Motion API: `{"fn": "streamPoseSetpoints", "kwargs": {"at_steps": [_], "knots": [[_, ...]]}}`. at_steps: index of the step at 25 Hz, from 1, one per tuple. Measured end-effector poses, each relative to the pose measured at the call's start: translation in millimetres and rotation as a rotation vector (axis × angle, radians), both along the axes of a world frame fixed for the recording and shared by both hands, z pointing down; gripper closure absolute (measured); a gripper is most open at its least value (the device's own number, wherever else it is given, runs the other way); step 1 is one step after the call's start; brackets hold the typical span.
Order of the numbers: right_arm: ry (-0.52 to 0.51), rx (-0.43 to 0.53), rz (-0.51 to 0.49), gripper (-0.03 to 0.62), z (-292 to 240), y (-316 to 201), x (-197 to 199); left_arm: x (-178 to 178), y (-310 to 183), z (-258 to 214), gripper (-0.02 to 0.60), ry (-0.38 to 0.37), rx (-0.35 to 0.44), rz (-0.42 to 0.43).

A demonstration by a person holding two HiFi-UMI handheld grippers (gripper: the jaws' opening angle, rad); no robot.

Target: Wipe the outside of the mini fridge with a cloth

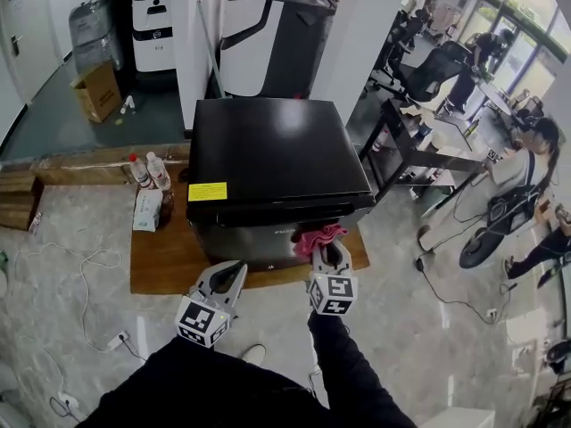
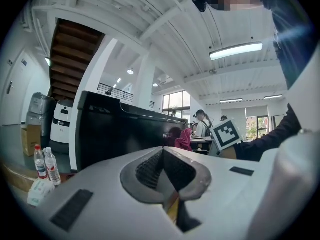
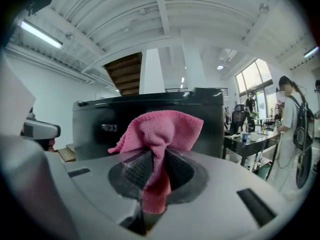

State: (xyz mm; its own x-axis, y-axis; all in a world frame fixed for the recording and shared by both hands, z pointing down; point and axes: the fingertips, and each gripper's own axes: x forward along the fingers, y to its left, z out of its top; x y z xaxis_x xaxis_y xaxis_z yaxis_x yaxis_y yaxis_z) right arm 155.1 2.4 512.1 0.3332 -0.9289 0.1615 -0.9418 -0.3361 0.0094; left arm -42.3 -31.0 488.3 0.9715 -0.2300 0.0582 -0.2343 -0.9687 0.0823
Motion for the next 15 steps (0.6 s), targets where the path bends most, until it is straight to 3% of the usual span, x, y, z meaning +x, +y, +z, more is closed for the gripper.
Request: {"fn": "streamPoseSetpoints", "kwargs": {"at_steps": [5, 7, 11, 15], "knots": [[-0.024, -0.008, 0.13, 0.528, 7.3, 29.9, 72.8, 7.5, 9.4, 3.6, 0.577, -0.013, -0.004, 0.015], [-0.035, -0.007, 0.138, 0.528, 10.9, 36.7, 88.8, 7.7, 10.7, 4.7, 0.577, -0.016, -0.004, 0.015], [-0.004, 0.012, 0.125, 0.528, 11.6, 48.9, 87.5, 3.6, 9.1, 8.1, 0.577, -0.022, -0.001, 0.002], [0.017, 0.047, 0.065, 0.528, 4.3, 48.4, 42.8, -7.2, 1.1, 8.5, 0.577, -0.022, 0.012, -0.023]]}}
